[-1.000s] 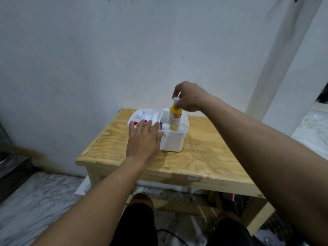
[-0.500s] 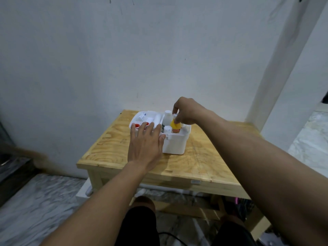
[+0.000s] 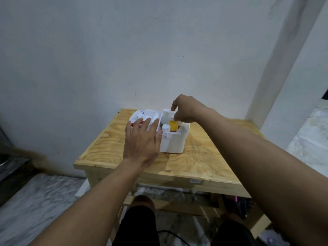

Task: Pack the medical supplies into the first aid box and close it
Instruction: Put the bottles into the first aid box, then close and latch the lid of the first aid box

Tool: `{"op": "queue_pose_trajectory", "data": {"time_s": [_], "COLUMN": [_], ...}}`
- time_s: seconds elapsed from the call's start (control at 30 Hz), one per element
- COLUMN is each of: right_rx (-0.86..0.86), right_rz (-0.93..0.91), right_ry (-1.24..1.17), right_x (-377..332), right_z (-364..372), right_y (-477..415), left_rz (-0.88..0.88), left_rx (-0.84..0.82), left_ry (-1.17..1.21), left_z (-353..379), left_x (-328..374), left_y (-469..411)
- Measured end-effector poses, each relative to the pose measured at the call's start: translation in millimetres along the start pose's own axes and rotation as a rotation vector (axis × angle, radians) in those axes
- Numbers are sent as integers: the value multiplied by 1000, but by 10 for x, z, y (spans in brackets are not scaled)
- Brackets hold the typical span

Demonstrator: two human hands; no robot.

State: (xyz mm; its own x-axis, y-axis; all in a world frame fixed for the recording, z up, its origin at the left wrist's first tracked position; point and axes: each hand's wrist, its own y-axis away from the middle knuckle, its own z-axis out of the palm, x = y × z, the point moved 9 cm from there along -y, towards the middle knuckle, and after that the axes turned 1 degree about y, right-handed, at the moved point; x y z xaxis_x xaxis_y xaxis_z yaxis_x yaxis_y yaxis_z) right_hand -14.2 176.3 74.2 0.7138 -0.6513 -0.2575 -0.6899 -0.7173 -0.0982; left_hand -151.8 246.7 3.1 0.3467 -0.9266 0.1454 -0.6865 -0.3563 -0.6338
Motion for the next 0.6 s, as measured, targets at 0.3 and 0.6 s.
{"op": "queue_pose_trajectory", "data": {"time_s": [0.3, 0.6], "right_rx": [178, 97], "right_rz": [117, 307], "right_ry": [-105, -235], "right_x": [292, 770], "right_z": [-350, 16], "right_y": [-56, -362], "left_rz": [-79, -555], "left_rx": [57, -375], "left_ry": [81, 158], "left_z": [-198, 316], "left_x": [-274, -870], "left_y": [-622, -1087]}}
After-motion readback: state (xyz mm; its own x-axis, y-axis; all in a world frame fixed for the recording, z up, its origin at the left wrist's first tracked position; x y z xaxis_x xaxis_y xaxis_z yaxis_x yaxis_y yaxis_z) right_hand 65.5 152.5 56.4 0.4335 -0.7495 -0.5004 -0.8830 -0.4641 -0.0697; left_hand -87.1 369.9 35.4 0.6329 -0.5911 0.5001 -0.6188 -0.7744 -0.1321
